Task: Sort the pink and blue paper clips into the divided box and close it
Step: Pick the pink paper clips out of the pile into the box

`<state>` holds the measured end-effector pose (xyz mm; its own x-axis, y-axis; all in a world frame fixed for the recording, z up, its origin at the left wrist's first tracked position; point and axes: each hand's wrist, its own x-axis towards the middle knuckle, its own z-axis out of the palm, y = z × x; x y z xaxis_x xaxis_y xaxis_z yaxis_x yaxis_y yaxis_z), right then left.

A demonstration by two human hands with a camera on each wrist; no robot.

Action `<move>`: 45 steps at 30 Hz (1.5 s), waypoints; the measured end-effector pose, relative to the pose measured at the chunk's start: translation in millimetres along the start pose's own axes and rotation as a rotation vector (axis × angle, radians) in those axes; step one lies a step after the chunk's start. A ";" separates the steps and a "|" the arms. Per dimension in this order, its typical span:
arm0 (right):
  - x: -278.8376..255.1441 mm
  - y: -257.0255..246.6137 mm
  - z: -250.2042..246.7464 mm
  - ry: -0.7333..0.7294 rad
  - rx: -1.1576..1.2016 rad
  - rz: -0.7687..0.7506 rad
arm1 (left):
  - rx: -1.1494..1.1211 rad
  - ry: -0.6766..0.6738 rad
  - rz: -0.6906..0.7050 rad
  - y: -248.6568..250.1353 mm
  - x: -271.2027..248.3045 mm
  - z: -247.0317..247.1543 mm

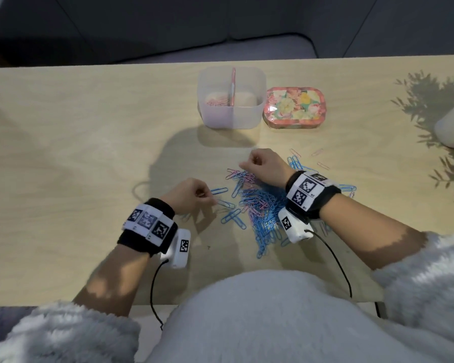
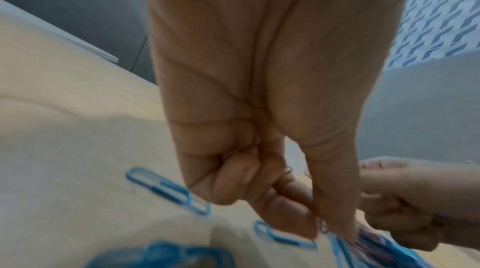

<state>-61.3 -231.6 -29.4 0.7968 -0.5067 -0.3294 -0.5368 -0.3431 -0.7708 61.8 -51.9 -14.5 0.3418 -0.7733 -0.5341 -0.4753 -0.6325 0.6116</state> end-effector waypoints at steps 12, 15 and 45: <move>-15.1 4.4 -13.5 -0.070 -0.177 -0.047 | -0.372 0.006 -0.160 11.1 20.5 -22.4; -27.6 11.4 -21.8 -0.202 -0.297 -0.007 | -0.508 -0.009 -0.164 15.6 30.5 -14.6; -1.9 -24.2 -22.7 -0.038 0.030 0.029 | 0.449 0.076 0.146 19.9 47.4 0.4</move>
<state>-56.2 -240.3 2.3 0.7910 -0.4859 -0.3718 -0.5520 -0.3047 -0.7762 68.3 -101.1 -27.9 0.2953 -0.8644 -0.4069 -0.8204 -0.4477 0.3557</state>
